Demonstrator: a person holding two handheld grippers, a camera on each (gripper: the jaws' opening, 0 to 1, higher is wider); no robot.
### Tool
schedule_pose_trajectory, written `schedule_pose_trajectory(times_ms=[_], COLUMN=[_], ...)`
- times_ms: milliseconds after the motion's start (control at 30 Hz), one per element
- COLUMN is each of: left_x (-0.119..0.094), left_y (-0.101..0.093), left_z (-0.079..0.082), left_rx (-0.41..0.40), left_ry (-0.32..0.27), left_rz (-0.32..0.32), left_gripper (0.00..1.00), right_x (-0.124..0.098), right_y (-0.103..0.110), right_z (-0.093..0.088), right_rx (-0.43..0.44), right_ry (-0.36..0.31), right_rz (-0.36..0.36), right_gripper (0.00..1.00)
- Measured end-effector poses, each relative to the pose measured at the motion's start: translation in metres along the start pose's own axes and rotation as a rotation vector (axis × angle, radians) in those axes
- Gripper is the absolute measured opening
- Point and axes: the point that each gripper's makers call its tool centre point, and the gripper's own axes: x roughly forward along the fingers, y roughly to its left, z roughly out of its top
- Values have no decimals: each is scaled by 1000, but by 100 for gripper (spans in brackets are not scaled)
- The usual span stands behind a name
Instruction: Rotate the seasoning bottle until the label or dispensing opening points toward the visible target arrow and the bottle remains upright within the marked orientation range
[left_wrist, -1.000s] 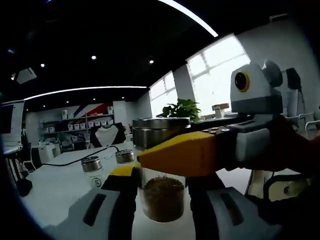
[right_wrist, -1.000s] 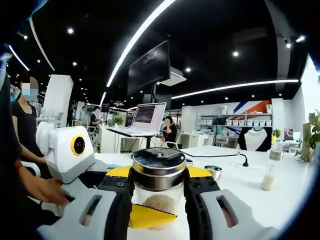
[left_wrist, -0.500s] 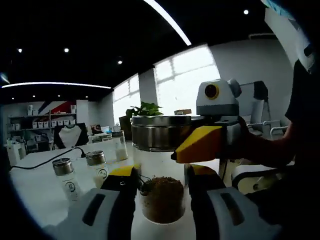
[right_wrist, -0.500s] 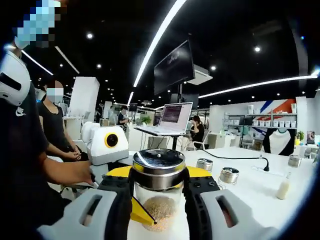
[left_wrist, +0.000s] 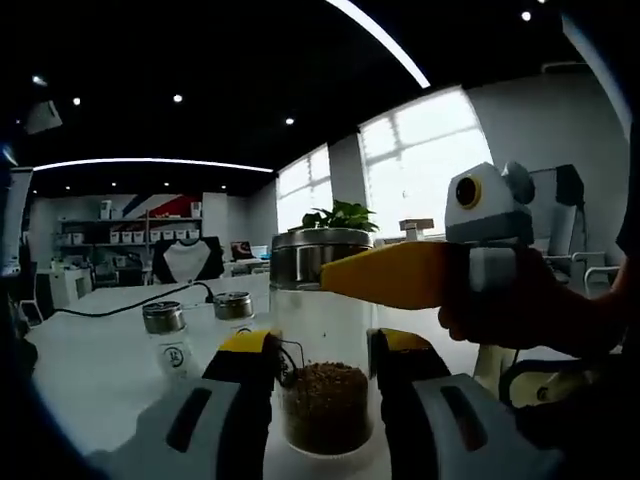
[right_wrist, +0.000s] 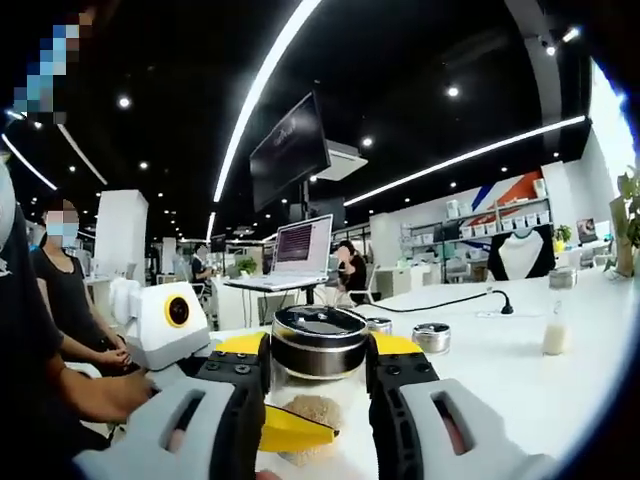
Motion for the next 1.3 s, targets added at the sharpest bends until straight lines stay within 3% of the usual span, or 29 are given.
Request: schedule_pose_trajectory(times_ms=[167,300,367,467,500,700,833,933,1067,1133,1233,1300], left_x=[2,3,4,5,6,12,20,26,33,34,34,34], left_y=[3,5,3,-1,-2,-11,-12,-11,-15,-20,-31,-32], left_z=[-7,-14,-11,-10,-9,-4,-8,-11,-6,-4,2,1], left_rx=[1,-4,27,27,15,-29,-54,-105,-65,-59,-115,-149], left_ry=[25,81,73,70,62,16,35,60,42,20,-41,-45], left_rz=[51,123,140,137,133,3,-109,-170,-254,-309,-415,-428], left_gripper=[42,42,42,42,42,42,41,41,41,42,43,43], right_x=[6,11,12,7,5,-1,-1,-3,-5,-8,-11,-14], right_y=[-2,-7,-8,-11,-13,-19,-24,-29,-28,-24,-17,-18], right_z=[-7,-16,-20,-15,-14,-10,-9,-4,1,3,8,7], right_rx=[-31,-50,-65,4,-8,-31,-80,-75,-84,-72,-35,-16], right_ry=[27,72,98,71,79,94,100,67,44,31,-16,-27], right_rz=[-44,-107,-122,-136,-130,-63,-15,53,91,132,197,212], right_gripper=[37,39,42,40,39,39,39,39,39,39,39,39])
